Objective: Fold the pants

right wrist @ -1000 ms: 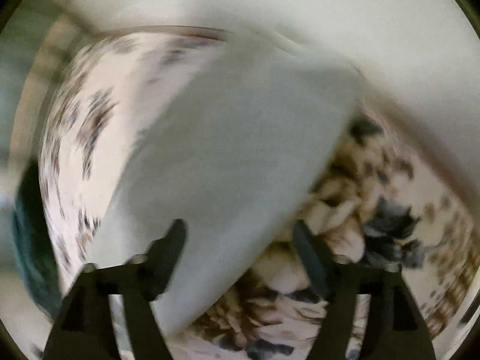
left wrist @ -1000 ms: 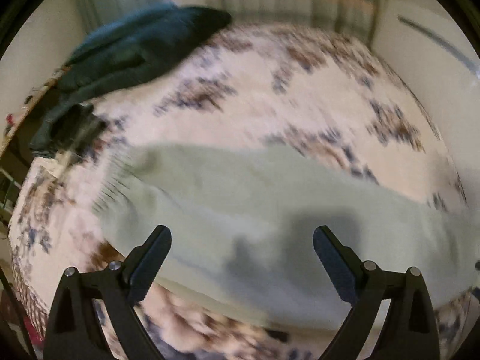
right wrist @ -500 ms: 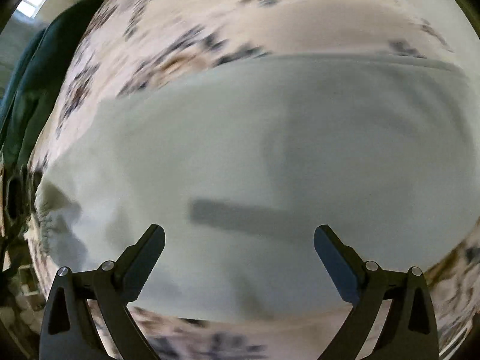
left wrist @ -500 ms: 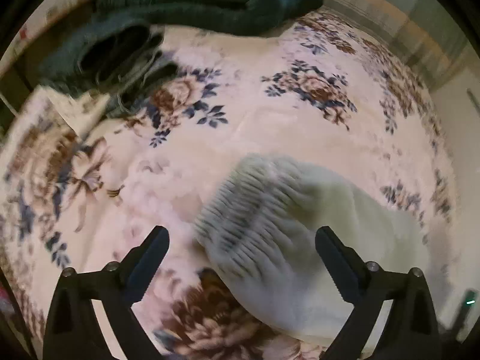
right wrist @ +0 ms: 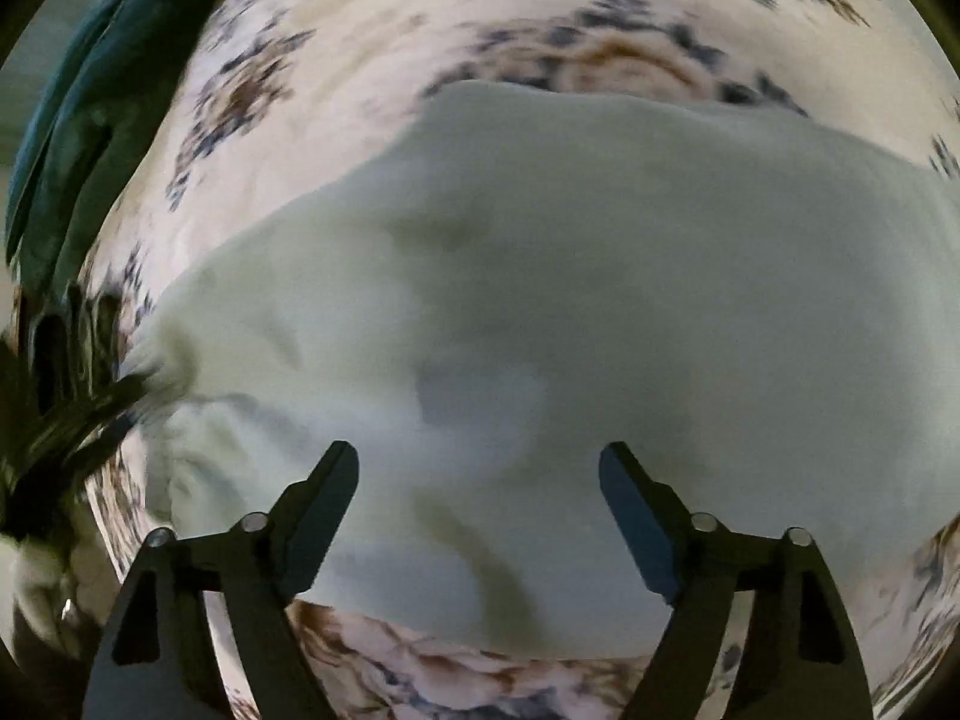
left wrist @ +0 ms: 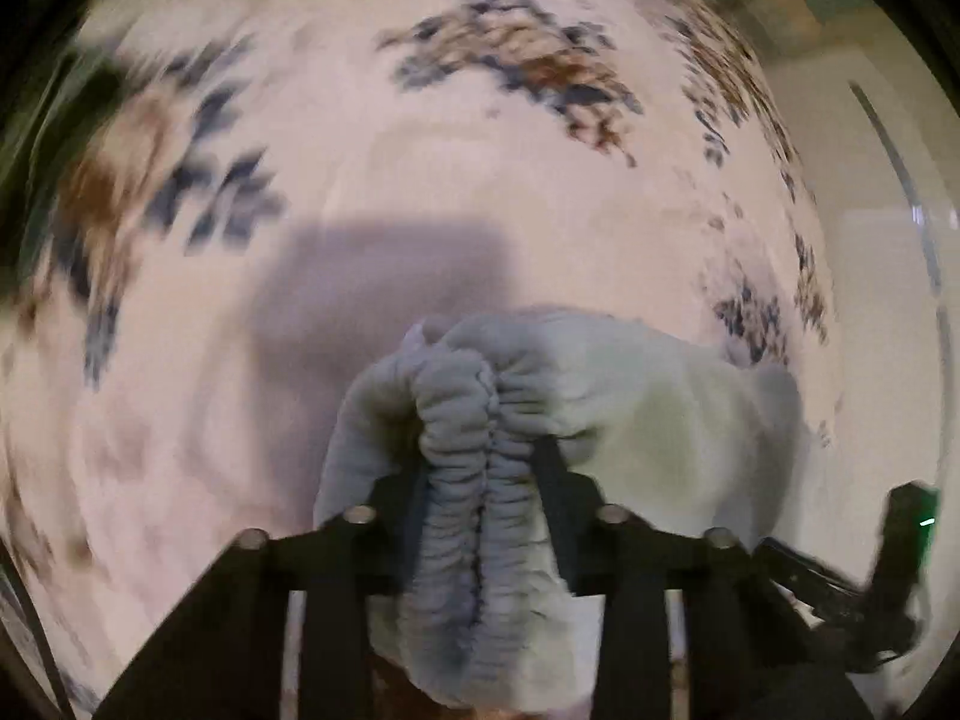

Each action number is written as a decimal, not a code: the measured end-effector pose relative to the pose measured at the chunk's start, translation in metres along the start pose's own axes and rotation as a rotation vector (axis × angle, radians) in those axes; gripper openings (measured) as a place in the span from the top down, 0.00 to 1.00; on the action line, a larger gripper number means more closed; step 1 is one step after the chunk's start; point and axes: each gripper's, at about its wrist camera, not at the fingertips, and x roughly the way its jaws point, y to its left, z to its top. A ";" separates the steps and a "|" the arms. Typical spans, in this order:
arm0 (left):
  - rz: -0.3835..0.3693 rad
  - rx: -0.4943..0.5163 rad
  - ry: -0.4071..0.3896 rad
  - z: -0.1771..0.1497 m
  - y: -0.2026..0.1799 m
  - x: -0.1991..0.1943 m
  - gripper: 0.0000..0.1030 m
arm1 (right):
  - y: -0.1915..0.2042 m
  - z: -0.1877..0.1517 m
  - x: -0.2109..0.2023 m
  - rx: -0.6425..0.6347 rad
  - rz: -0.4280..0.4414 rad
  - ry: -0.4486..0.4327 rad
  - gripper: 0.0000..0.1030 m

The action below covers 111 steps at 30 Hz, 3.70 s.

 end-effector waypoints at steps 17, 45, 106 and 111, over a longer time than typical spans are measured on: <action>-0.209 -0.292 -0.011 -0.020 0.059 -0.044 0.46 | 0.024 -0.006 0.018 0.054 0.102 0.086 0.32; 0.059 0.002 0.072 -0.036 -0.015 -0.025 0.63 | -0.078 0.000 -0.007 0.252 0.108 0.039 0.32; 0.055 -0.210 0.028 0.017 -0.224 0.082 0.37 | -0.049 0.202 0.043 -0.540 0.111 0.352 0.64; 0.026 -0.290 0.055 0.010 -0.221 0.073 0.37 | -0.035 0.191 0.050 -0.630 0.051 0.342 0.64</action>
